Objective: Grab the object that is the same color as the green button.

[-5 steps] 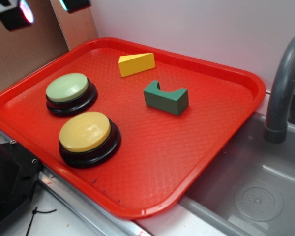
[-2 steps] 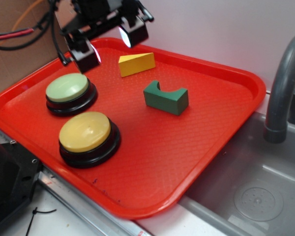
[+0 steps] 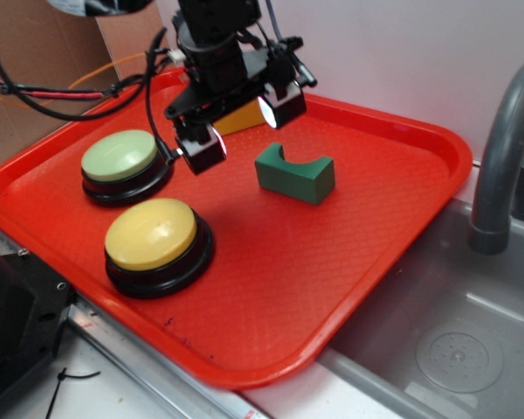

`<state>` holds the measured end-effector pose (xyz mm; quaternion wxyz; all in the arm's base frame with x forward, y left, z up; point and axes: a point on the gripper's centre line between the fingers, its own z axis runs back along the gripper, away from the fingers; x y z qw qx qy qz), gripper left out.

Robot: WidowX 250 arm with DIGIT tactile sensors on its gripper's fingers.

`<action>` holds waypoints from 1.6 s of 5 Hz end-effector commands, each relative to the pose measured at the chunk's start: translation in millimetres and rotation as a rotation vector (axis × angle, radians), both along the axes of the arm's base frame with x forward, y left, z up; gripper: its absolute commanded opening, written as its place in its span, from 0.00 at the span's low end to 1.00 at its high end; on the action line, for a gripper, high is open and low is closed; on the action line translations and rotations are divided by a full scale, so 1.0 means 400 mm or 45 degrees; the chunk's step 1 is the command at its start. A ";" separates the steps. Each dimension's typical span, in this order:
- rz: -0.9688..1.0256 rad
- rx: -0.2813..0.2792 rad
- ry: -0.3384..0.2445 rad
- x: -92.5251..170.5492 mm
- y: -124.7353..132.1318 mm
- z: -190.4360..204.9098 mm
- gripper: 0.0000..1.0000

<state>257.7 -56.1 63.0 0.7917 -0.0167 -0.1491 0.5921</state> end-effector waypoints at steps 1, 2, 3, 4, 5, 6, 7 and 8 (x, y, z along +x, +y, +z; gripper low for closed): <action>-0.042 -0.013 -0.021 0.037 -0.003 -0.048 1.00; -0.060 -0.010 -0.031 0.038 -0.003 -0.075 0.29; -0.054 -0.022 -0.048 0.036 0.010 -0.074 0.00; -0.061 -0.050 -0.047 0.034 0.025 -0.061 0.00; -0.181 -0.069 -0.020 0.036 0.042 -0.034 0.00; -0.385 -0.069 0.055 0.034 0.072 0.048 0.00; -0.581 -0.075 0.110 0.019 0.096 0.131 0.00; -0.781 -0.053 0.118 0.000 0.109 0.218 0.00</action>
